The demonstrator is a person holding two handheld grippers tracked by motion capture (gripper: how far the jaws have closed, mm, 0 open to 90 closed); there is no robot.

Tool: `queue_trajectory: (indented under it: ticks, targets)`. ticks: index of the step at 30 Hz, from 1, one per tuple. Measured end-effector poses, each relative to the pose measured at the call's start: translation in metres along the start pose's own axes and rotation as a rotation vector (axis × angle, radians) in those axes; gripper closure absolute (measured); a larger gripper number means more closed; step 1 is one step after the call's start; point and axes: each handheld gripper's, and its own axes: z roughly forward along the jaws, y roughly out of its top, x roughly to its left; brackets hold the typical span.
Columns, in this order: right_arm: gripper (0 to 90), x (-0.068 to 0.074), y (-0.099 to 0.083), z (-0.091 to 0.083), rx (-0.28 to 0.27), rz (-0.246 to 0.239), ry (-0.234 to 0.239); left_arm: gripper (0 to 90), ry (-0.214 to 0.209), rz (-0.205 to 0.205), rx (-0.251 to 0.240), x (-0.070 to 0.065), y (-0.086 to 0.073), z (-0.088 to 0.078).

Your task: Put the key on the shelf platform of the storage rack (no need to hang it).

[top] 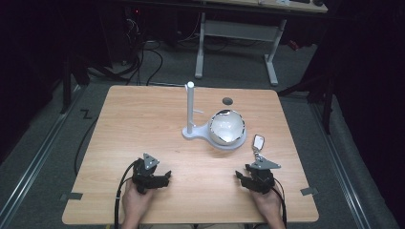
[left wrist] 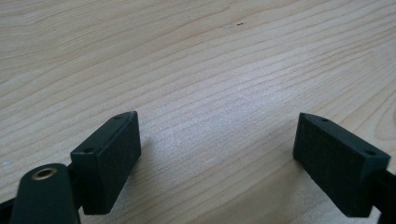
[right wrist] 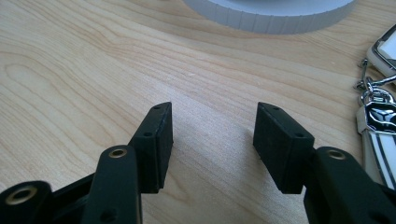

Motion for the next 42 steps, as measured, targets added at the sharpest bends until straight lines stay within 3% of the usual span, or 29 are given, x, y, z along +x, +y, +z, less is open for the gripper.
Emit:
queue_trajectory:
  ticks: [36,42]
  targets:
    - [45.6,0.0018,0.0004,0.0004,0.002,-0.006,-0.006,15.5,0.000,-0.001,0.000,0.0001,0.0001,0.0000]
    - [46.0,0.0018,0.0021,-0.0009,0.015,0.009,0.020,15.5,-0.001,0.000,0.000,0.0001,0.0001,0.0000]
